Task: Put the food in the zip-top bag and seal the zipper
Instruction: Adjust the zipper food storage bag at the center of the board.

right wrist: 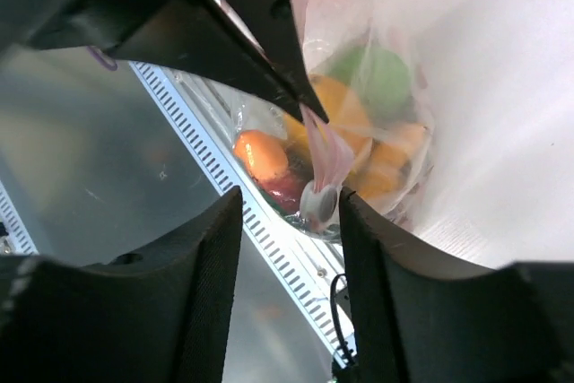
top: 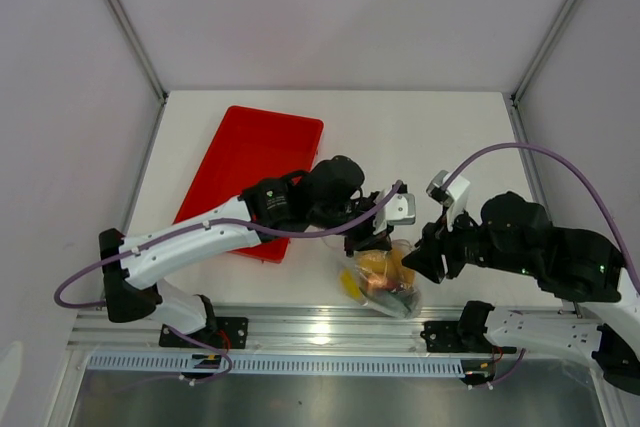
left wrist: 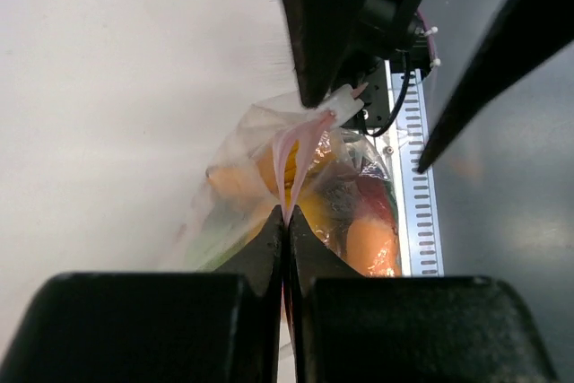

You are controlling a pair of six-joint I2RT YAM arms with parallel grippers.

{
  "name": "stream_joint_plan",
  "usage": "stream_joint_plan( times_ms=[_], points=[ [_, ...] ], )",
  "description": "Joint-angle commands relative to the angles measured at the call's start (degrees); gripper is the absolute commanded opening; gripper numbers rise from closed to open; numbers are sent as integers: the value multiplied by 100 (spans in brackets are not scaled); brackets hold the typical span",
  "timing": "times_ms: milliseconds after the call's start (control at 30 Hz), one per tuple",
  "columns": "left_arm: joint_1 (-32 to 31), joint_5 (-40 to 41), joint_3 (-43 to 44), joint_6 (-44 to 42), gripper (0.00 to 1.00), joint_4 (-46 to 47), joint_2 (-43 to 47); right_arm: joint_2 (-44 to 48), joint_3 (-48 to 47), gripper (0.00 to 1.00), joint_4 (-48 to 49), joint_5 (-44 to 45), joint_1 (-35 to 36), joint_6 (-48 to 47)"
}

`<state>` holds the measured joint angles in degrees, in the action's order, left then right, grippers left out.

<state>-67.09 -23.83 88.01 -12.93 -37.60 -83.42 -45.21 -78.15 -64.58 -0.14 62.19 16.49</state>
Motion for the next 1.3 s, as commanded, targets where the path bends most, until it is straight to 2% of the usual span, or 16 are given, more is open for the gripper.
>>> stream_joint_plan(
  times_ms=[0,167,400,600,733,800,833,900,1267],
  points=[
    [21,344,-214,501,1,200,361,153,1,51,270,-22,30,-14],
    [82,398,-460,1010,1,438,660,706,537,52,708,278,21,74],
    [143,29,-206,1249,1,184,800,1032,1073,53,1200,542,30,-14],
    [170,-533,-135,1433,1,140,801,971,1425,53,1948,-186,30,-313],
    [161,-631,-126,1486,1,96,827,900,1574,53,2273,-197,30,-506],
    [170,-640,-170,1495,1,95,862,900,1688,51,2396,-179,30,-524],
    [170,-631,-179,1521,1,69,880,944,1750,46,2554,-214,30,-515],
    [196,-640,-161,1556,1,69,880,988,1969,42,2713,-372,30,-507],
    [363,-412,-406,2470,1,323,1081,1559,2646,44,3012,-425,30,-287]
  ],
)
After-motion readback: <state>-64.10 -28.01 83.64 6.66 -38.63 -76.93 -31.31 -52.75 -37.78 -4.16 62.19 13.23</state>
